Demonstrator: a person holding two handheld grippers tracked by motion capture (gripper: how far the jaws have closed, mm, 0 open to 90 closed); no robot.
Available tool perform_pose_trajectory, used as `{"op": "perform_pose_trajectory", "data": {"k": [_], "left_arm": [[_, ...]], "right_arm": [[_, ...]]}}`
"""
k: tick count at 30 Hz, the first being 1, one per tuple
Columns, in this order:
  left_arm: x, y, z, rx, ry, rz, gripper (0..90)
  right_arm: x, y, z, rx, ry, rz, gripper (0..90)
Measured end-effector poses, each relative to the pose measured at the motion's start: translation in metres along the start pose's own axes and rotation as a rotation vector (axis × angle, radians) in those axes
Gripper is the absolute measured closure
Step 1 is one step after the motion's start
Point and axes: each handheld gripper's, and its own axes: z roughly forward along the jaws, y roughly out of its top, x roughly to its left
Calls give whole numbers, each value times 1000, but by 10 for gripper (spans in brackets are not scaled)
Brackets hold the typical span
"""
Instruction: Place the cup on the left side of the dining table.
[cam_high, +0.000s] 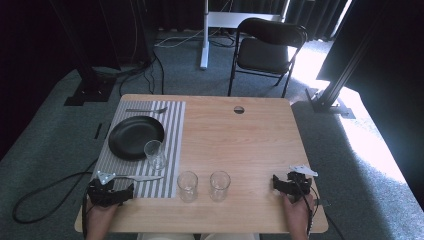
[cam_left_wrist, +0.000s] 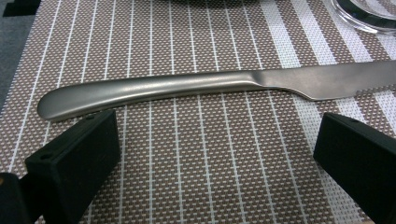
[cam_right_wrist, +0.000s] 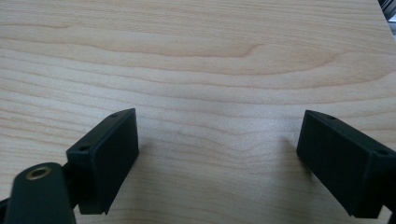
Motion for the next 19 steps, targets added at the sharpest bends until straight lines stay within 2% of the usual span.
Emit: {"op": "perform_pose_trajectory", "data": {"k": [19], "left_arm": [[-1, 0, 0, 1, 6, -6, 10]], "right_arm": [[0, 0, 0, 0, 0, 0, 121]]}}
